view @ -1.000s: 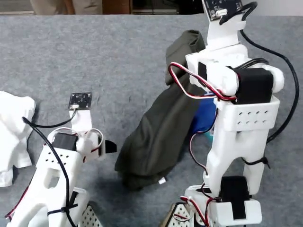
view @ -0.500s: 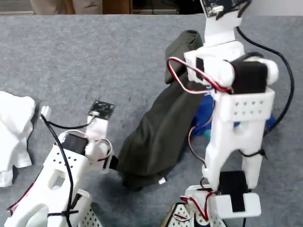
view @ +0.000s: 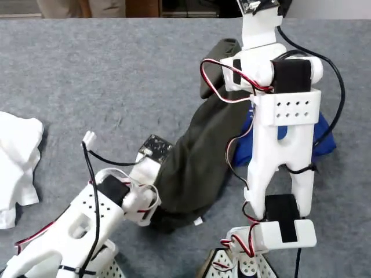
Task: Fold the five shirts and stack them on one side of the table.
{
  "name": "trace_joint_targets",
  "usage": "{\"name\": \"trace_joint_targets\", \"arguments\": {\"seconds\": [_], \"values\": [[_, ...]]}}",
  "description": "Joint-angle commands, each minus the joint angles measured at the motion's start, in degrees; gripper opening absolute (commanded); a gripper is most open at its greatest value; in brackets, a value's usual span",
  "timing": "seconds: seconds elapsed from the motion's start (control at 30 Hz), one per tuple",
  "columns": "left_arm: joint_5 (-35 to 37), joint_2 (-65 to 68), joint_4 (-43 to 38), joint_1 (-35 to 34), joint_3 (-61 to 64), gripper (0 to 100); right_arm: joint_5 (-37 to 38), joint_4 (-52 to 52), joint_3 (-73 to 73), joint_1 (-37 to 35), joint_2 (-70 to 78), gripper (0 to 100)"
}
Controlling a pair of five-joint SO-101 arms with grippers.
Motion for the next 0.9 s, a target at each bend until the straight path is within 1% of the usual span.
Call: {"name": "trace_joint_targets", "arguments": {"seconds": [0.0, 0.1, 0.23, 0.3, 0.4, 0.5, 0.77, 0.83, 0.87], "values": [[0.70, -0.40, -5.54, -3.60, 3.16, 26, 0.44, -1.14, -0.84, 0.57, 0.31, 0.5], [0.70, -0.22, -7.56, -5.80, 3.25, 26, 0.44, -1.14, -0.66, 0.40, 0.84, 0.5], [0.70, -0.22, -7.47, -5.89, 3.34, 25, 0.44, -1.14, -0.57, 0.40, 1.36, 0.5], [0.70, -0.22, -7.56, -5.63, 3.16, 19, 0.44, -1.14, -0.57, 0.40, 1.45, 0.5], [0.70, -0.66, -7.74, -5.54, 3.16, 8, 0.44, -1.14, -0.57, 0.40, 1.45, 0.5], [0.62, -0.13, -11.43, -5.63, 3.87, 2, 0.44, -1.14, -0.75, 0.40, 1.45, 0.5], [0.70, -0.75, -11.69, -6.42, 3.25, 2, 0.44, -0.88, -0.92, 0.40, 1.10, 0.5], [0.70, -0.75, -9.32, -9.23, 0.53, 2, 0.44, -0.79, -0.92, 0.40, 1.01, 0.5], [0.44, -0.75, -7.82, -11.96, -1.76, 2, 0.44, -0.79, -0.92, 0.48, 1.01, 0.5]]}}
